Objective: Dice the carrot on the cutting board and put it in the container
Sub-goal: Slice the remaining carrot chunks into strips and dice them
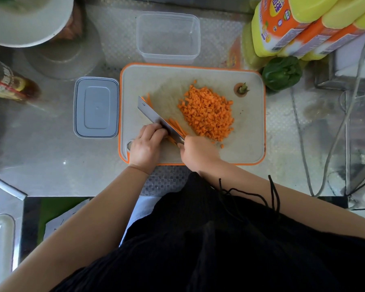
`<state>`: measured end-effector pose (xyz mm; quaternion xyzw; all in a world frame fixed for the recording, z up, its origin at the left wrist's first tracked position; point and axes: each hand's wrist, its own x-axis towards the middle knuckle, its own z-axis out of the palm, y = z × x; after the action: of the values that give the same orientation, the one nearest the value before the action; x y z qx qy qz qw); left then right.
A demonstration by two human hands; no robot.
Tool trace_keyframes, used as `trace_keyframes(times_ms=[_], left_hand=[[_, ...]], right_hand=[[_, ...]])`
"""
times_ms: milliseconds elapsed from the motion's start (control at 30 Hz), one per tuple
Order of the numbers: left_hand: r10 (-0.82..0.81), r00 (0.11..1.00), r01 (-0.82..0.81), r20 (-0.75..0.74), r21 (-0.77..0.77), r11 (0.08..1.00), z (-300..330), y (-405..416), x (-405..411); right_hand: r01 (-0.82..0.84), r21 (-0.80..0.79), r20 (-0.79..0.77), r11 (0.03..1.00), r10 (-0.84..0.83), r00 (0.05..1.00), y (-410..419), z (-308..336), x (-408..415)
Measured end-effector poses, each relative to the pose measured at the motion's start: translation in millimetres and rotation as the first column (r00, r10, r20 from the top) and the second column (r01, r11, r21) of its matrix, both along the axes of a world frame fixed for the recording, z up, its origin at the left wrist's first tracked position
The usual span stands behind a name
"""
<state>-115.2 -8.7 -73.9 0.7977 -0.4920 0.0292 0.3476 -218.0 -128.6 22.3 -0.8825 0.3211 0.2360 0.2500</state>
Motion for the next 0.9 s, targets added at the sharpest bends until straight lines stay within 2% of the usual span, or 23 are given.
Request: trace_keyframes(times_ms=[100, 233, 333, 500, 633, 800, 900], left_hand=[[0.008, 1.000, -0.008, 0.008, 0.012, 1.000, 1, 0, -1], [0.021, 1.000, -0.021, 0.002, 0.053, 0.998, 2, 0, -3], [0.037, 0.999, -0.036, -0.004, 0.081, 0.996, 4, 1, -3], [0.065, 0.997, -0.057, -0.045, 0.148, 0.987, 10, 5, -7], [0.074, 0.991, -0.051, -0.111, 0.197, 0.979, 13, 9, -5], [0.007, 1.000, -0.004, -0.015, 0.185, 0.983, 20, 13, -3], [-0.027, 0.999, 0.020, 0.033, 0.182, 0.983, 25, 18, -2]], right_hand=[[-0.025, 0.040, -0.008, 0.999, 0.025, 1.000, -6, 1, -6], [-0.024, 0.066, -0.092, 0.998, 0.030, 0.995, -9, 3, -24], [-0.037, 0.039, -0.036, 0.999, 0.038, 0.999, -7, 3, -17], [-0.006, 0.082, 0.036, 0.997, 0.003, 0.999, -12, 8, -7], [0.108, 0.091, 0.051, 0.990, -0.113, 0.992, -21, 19, -19], [0.168, 0.108, 0.056, 0.980, -0.174, 0.983, -28, 24, -30], [0.137, 0.085, 0.064, 0.987, -0.143, 0.988, -27, 26, -34]])
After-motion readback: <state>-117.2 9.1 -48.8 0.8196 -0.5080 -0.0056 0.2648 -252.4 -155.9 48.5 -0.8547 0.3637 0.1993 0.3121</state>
